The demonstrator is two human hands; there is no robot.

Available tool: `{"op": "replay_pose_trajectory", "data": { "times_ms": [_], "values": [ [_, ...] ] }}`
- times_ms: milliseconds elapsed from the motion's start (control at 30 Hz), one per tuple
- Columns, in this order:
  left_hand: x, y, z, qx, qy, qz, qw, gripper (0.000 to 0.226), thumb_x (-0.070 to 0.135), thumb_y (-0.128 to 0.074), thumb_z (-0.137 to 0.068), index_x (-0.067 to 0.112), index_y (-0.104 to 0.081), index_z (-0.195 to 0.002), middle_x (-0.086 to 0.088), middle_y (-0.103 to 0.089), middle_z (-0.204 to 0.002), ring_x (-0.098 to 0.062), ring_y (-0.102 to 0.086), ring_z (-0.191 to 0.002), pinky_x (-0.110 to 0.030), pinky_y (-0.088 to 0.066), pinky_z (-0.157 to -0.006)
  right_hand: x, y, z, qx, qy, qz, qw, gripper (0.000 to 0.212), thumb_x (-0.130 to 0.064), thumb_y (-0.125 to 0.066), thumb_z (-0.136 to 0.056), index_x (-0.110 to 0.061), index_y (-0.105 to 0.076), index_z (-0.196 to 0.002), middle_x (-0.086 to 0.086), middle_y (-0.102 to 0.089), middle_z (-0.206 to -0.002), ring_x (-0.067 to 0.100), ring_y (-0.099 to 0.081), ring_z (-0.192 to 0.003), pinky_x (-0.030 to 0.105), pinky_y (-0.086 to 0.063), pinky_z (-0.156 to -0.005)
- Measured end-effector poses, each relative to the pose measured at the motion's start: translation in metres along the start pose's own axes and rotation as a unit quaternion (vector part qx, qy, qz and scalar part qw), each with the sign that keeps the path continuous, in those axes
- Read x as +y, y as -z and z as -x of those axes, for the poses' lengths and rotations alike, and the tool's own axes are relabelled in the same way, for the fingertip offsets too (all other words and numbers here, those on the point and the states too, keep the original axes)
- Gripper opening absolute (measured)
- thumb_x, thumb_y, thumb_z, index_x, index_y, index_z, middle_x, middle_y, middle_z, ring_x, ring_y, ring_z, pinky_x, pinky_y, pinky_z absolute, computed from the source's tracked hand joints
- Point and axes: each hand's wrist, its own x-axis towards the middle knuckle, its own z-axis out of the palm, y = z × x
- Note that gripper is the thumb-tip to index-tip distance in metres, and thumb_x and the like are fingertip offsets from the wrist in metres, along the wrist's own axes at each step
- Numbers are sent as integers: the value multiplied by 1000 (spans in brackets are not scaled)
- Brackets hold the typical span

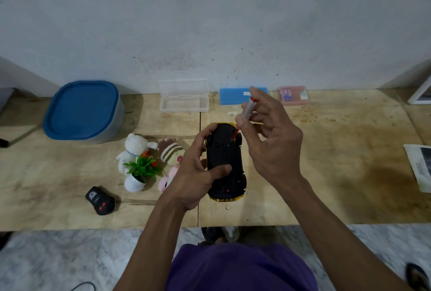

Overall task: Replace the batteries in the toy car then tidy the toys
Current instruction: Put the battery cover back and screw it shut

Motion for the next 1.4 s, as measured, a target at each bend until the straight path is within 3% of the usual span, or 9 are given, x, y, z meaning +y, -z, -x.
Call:
{"op": "replay_pose_trajectory", "data": {
  "times_ms": [100, 300, 433, 600, 733, 933, 1133, 1267, 1400],
  "values": [
    [0, 2, 0, -2, -1, 0, 1000, 87, -18, -70, -81, 38, -46, -143, -7, -52, -142, -35, -62, -120, -58, -57, -90, 0, -1, 0, -11, -8, -12, 1000, 49, -5, -75, -89, -9, -55, -135, 1, -70, -108, 14, -72, -91, 21, -59, -76],
    [3, 3, 1, -1, -6, -10, 1000, 87, -19, -68, -82, 35, -43, -145, -5, -53, -142, -31, -65, -117, -47, -60, -85, -1, -3, -2, -9, -21, -20, 1000, 48, -5, -73, -91, -10, -55, -135, 0, -72, -105, 12, -72, -91, 25, -61, -77],
    [4, 4, 0, 2, -9, -19, 1000, 87, -18, -69, -82, 35, -42, -146, -6, -53, -141, -29, -66, -116, -48, -60, -85, 0, -4, -3, -8, -15, -11, 1000, 50, -8, -76, -88, -12, -56, -134, 8, -69, -109, 17, -70, -92, 23, -60, -73],
    [2, 9, -1, 3, -5, -12, 1000, 87, -18, -69, -81, 37, -44, -145, -5, -52, -143, -33, -61, -123, -54, -58, -89, -2, -8, -2, -24, -24, -16, 999, 49, -4, -72, -90, -12, -54, -135, 4, -69, -115, 13, -71, -96, 22, -60, -75],
    [2, 12, -2, 9, -7, -27, 1000, 88, -18, -70, -81, 36, -44, -145, -6, -52, -141, -32, -61, -123, -51, -59, -89, 1, -11, -2, -13, -29, -5, 999, 47, -5, -76, -88, -10, -58, -132, 7, -69, -106, 13, -70, -90, 18, -58, -74],
    [2, 11, -3, 19, -3, -34, 999, 87, -19, -68, -82, 33, -42, -146, -3, -54, -141, -32, -65, -117, -49, -60, -87, 4, -15, 1, -35, -45, -34, 998, 47, -3, -73, -90, -9, -54, -133, 6, -73, -107, 14, -73, -96, 32, -63, -77],
    [-12, 17, -14, 38, 4, -24, 999, 83, -15, -68, -84, 38, -45, -144, -2, -55, -139, -29, -64, -118, -54, -58, -90, 6, -15, 2, 9, -108, -67, 992, 51, -2, -75, -88, -8, -53, -133, 6, -73, -104, 16, -74, -94, 40, -63, -77],
    [-32, 25, -36, 84, 5, -114, 990, 74, -7, -66, -90, 37, -44, -146, 6, -55, -137, -20, -64, -116, -43, -60, -91, 3, 0, 0, 100, -164, -104, 976, 56, 4, -76, -84, -14, -52, -131, -7, -73, -96, 14, -74, -98, 38, -63, -79],
    [-62, 36, -66, 96, -1, -313, 945, 67, 1, -65, -92, 26, -41, -150, -3, -49, -142, -32, -53, -127, -51, -50, -104, 10, 28, 12, 131, -194, -66, 970, 58, 6, -76, -83, -12, -51, -132, 6, -72, -101, 14, -74, -98, 34, -62, -80]
  ]
}}
